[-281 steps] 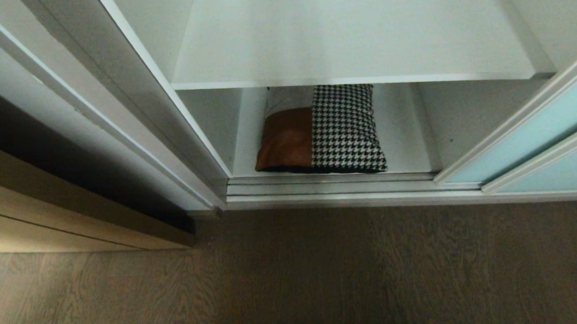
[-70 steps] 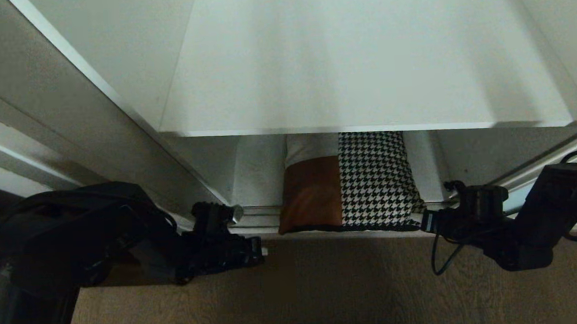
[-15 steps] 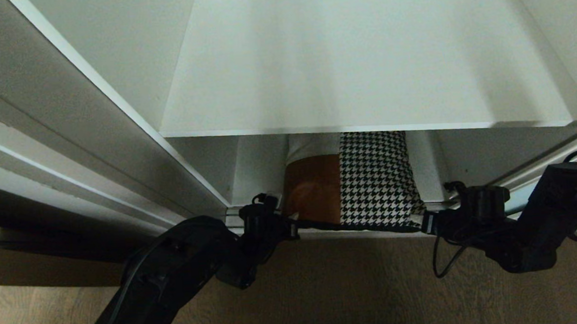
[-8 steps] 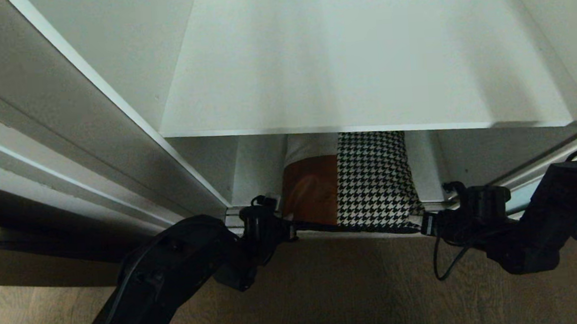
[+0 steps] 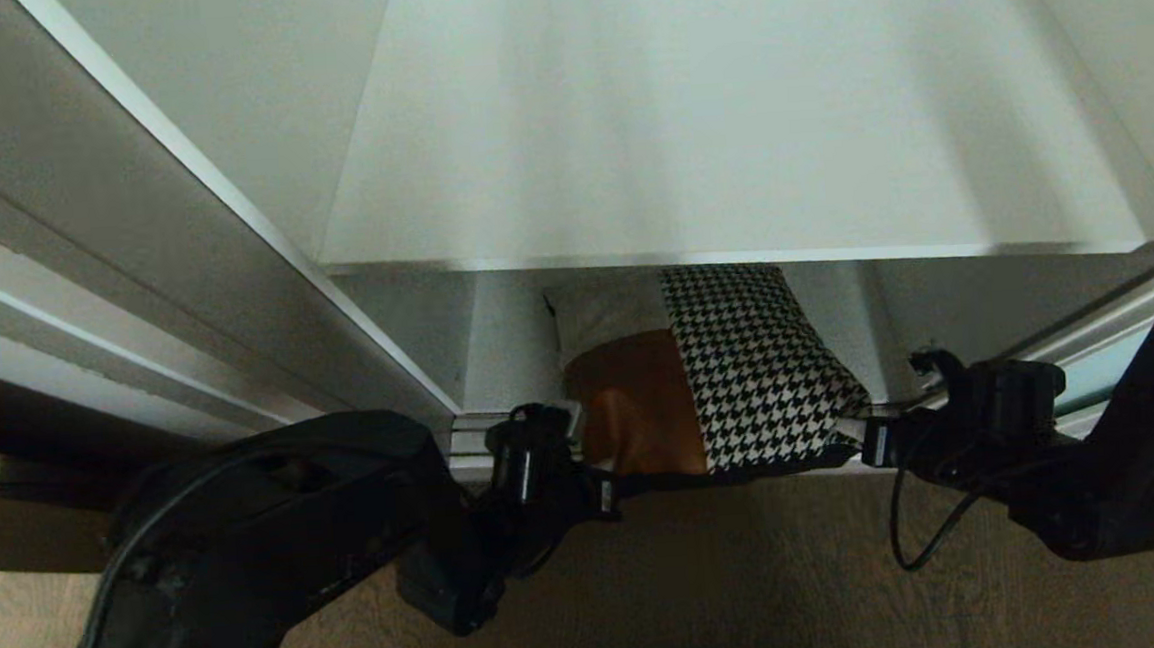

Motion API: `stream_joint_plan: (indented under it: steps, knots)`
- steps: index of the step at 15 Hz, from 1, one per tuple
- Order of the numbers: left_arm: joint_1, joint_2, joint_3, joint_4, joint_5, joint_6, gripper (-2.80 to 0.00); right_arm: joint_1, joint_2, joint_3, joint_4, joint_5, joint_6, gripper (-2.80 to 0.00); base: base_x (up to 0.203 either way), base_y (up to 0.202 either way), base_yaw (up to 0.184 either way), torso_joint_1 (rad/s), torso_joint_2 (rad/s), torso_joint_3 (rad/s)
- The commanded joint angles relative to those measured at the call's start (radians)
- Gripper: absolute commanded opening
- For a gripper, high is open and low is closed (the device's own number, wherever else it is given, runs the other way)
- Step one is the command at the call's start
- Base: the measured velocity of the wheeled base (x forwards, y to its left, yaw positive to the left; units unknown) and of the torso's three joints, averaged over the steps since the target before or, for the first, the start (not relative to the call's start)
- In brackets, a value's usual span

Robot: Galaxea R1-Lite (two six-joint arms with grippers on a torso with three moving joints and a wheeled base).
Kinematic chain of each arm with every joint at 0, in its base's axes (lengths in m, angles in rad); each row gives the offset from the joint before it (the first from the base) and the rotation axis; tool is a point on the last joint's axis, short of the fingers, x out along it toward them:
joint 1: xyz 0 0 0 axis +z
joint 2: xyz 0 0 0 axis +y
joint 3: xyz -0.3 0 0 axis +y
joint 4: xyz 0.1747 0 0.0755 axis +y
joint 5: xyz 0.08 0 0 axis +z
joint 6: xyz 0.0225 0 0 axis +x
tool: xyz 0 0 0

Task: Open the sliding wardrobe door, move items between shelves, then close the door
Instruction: Place the pillow on the higher shelf

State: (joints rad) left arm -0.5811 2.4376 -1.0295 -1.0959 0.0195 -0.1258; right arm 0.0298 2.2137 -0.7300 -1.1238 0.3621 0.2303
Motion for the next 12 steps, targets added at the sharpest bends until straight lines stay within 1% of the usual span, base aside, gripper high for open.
stream_joint_plan:
  steps: [1,2,3,5,8,9,11,12]
  knots:
    - [-0.049,-0.116,0.074,0.02,0.039,-0.082,-2.8,0.002,-0.073,0.047,-0.005,0.004,-0.007,-2.8,0.0,0.0,0.0,0.0,0.0,0.0]
    - [-0.058,-0.13,0.084,0.046,0.069,-0.138,-2.8,0.003,-0.105,0.063,-0.002,0.006,-0.017,-2.8,0.0,0.0,0.0,0.0,0.0,0.0]
    - [-0.061,-0.15,0.092,0.06,0.081,-0.184,-2.8,0.009,-0.133,0.069,0.003,0.005,-0.021,-2.8,0.0,0.0,0.0,0.0,0.0,0.0]
    - [-0.062,-0.207,0.129,0.069,0.083,-0.249,-2.8,0.012,-0.193,0.102,0.032,0.004,-0.022,-2.8,0.0,0.0,0.0,0.0,0.0,0.0]
    - [-0.074,-0.283,0.199,0.076,0.076,-0.284,-2.8,0.017,-0.278,0.223,0.071,0.01,-0.015,-2.8,0.0,0.0,0.0,0.0,0.0,0.0]
    - [-0.074,-0.289,0.232,0.072,0.076,-0.283,-2.8,0.036,-0.305,0.253,0.072,0.011,-0.01,-2.8,0.0,0.0,0.0,0.0,0.0,0.0]
    - [-0.074,-0.338,0.287,0.07,0.065,-0.282,-2.8,0.047,-0.354,0.283,0.075,0.009,0.011,-2.8,0.0,0.0,0.0,0.0,0.0,0.0]
    - [-0.074,-0.372,0.298,0.099,0.051,-0.284,-2.8,0.05,-0.382,0.308,0.075,0.01,0.027,-2.8,0.0,0.0,0.0,0.0,0.0,0.0]
